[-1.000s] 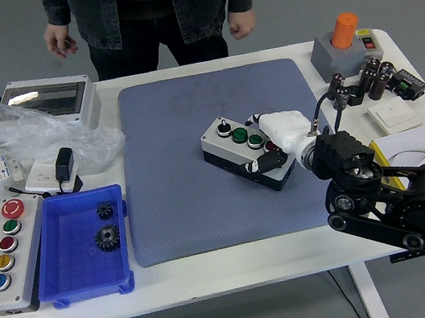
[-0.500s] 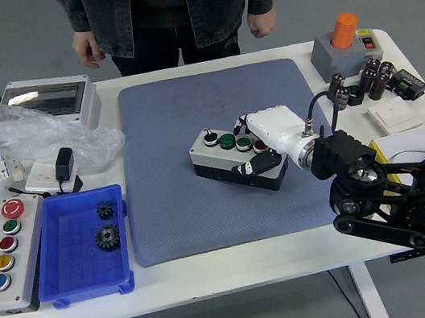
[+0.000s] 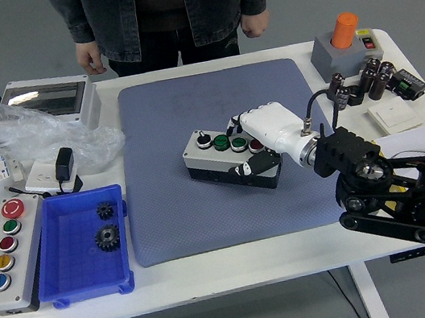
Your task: Pick up the button,place it on the desk,press the button,press the button
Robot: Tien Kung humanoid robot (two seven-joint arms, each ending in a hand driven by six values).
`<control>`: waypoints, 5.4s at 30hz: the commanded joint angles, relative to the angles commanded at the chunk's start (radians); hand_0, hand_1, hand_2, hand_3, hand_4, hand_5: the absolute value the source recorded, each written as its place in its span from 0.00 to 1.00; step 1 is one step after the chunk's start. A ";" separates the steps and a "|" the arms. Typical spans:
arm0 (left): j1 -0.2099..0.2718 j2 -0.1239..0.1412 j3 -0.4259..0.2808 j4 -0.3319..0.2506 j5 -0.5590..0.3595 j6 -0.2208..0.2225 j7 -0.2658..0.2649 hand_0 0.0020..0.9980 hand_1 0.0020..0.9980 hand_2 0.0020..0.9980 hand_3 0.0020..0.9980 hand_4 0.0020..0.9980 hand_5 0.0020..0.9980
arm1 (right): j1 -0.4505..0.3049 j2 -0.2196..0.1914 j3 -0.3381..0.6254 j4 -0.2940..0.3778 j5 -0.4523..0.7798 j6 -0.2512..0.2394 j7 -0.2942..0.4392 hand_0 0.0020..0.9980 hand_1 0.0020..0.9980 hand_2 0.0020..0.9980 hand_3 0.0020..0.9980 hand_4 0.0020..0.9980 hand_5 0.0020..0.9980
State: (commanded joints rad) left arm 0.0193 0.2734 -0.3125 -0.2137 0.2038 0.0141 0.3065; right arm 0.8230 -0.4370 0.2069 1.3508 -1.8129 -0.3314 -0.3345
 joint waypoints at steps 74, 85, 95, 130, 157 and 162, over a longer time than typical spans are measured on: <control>0.005 -0.013 0.031 0.002 -0.017 0.006 -0.012 0.70 0.74 0.70 0.67 0.62 0.43 | 0.003 0.145 0.175 0.121 -0.002 0.508 -0.311 0.92 0.93 1.00 1.00 1.00 0.72; 0.002 -0.012 0.034 0.001 -0.019 0.006 -0.016 0.70 0.74 0.70 0.67 0.62 0.43 | 0.039 0.208 0.091 0.014 -0.006 0.452 -0.311 0.90 0.92 0.98 1.00 1.00 0.71; -0.002 -0.013 0.021 0.000 -0.008 0.008 -0.020 0.70 0.74 0.70 0.67 0.61 0.42 | 0.042 0.219 0.044 -0.044 0.001 0.383 -0.311 0.76 0.79 0.80 0.95 1.00 0.57; -0.007 -0.013 -0.001 -0.002 0.010 0.026 -0.038 0.70 0.74 0.69 0.67 0.60 0.43 | 0.095 0.158 -0.115 -0.006 -0.111 0.173 -0.135 0.28 0.48 0.43 0.37 0.59 0.08; -0.007 -0.015 0.006 -0.001 0.003 0.024 -0.036 0.71 0.74 0.70 0.67 0.60 0.45 | 0.154 0.085 -0.180 -0.126 -0.084 0.075 0.052 0.36 0.54 0.47 0.37 0.55 0.04; -0.009 -0.015 0.005 -0.002 0.004 0.025 -0.037 0.71 0.74 0.69 0.67 0.60 0.45 | 0.155 0.091 -0.197 -0.149 -0.084 0.073 0.063 0.37 0.55 0.48 0.38 0.55 0.04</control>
State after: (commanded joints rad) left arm 0.0107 0.2585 -0.3079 -0.2154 0.2080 0.0390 0.2690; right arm 0.9782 -0.3455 0.0099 1.2013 -1.8968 -0.2583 -0.2717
